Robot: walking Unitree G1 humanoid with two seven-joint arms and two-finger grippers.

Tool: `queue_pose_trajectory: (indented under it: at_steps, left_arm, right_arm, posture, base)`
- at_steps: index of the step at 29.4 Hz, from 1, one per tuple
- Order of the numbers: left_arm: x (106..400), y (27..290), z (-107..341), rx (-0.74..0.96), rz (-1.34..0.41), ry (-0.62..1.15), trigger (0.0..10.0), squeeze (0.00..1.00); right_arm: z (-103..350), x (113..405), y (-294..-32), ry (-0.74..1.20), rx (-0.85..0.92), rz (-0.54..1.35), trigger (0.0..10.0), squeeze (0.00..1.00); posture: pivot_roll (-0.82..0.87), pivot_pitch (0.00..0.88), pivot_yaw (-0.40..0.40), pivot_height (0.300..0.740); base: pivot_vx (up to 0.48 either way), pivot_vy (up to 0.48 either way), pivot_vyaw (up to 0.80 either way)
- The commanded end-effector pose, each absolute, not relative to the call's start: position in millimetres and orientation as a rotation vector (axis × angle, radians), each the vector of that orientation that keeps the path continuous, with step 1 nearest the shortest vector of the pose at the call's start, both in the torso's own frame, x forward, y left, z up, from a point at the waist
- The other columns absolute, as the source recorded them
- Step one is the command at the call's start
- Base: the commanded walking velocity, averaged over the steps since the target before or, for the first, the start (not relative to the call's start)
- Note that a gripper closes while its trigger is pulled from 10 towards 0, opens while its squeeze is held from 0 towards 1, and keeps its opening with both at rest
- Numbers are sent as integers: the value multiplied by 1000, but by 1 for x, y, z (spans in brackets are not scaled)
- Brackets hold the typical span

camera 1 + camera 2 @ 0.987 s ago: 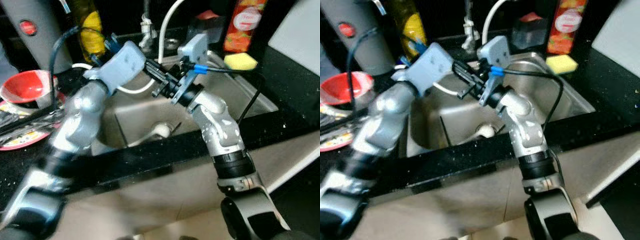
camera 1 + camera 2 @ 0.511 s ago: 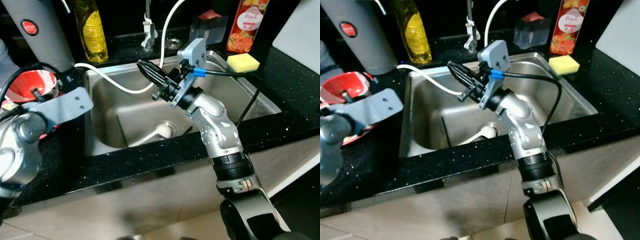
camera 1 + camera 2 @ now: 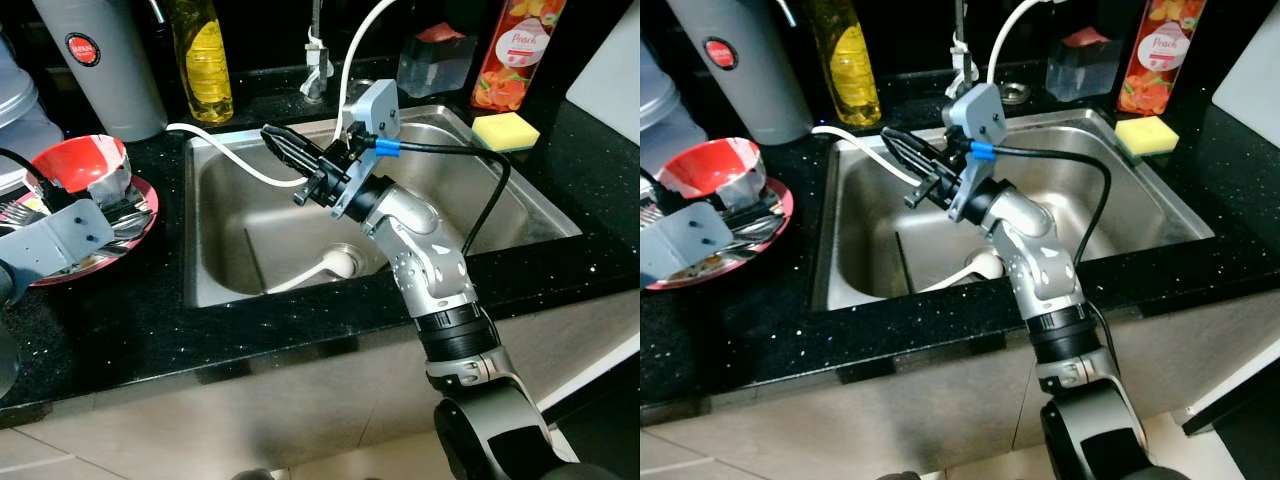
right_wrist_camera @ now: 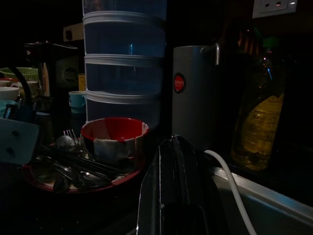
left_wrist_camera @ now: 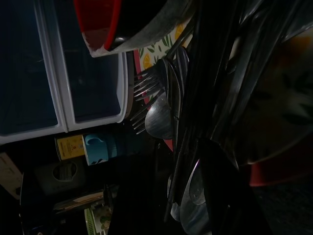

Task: Kitchen organization

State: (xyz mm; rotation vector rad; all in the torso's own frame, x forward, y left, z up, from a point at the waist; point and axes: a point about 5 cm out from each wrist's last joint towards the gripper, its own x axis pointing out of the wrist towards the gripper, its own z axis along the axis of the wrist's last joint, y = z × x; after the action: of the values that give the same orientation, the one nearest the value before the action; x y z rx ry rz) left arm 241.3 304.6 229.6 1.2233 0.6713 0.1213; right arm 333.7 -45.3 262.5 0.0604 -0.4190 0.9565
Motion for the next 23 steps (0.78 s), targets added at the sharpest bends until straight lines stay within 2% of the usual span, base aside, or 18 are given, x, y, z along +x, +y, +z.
queue_pose_trajectory:
  at_steps: [1, 9, 23]
  left_arm:
    - [243, 307, 230, 1231, 122, 679, 10000, 0]
    - [255, 309, 217, 1183, 102, 677, 10000, 0]
    - [260, 283, 226, 1214, 18, 592, 10000, 0]
  right_arm:
    - [265, 334, -43, -431, 62, 964, 10000, 0]
    - [265, 334, -47, -432, 55, 949, 10000, 0]
    - [265, 334, -52, -436, 47, 929, 10000, 0]
  posture:
    - [199, 0, 48, 740]
    - [174, 0, 53, 740]
    - [161, 0, 66, 740]
  base:
    - [0, 0, 0]
    - [0, 0, 0]
    - [0, 0, 0]
